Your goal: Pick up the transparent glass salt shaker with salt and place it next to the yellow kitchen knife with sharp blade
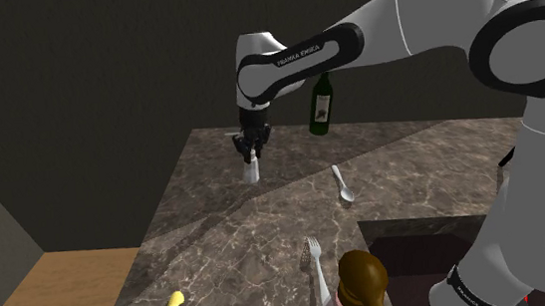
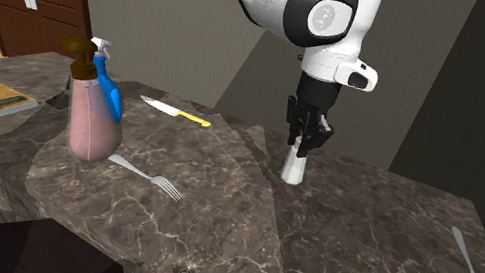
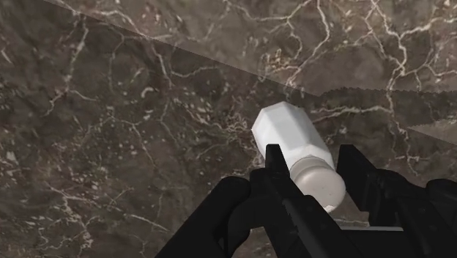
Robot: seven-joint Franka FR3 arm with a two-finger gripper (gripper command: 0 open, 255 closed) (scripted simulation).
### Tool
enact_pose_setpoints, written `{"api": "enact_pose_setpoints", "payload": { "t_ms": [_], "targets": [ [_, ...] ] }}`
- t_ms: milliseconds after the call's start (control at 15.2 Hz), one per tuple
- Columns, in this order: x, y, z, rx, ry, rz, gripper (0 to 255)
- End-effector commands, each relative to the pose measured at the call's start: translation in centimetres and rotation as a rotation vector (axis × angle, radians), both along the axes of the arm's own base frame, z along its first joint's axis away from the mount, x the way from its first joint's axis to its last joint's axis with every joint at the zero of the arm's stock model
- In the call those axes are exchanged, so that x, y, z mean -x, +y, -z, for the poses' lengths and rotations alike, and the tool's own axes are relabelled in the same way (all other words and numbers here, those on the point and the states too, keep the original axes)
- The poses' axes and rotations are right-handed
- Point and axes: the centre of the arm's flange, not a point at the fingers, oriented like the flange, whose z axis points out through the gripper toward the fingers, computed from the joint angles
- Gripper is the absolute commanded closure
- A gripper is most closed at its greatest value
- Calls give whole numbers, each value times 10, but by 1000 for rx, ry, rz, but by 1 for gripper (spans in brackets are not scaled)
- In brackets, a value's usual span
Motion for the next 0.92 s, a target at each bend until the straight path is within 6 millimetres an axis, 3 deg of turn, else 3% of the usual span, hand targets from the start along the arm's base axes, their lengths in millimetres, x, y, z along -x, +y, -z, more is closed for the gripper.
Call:
{"api": "enact_pose_setpoints", "payload": {
  "t_ms": [0,858],
  "targets": [
    [0,0,-11,0,0,0,255],
    [0,0,-79,0,0,0,255]
  ]
}}
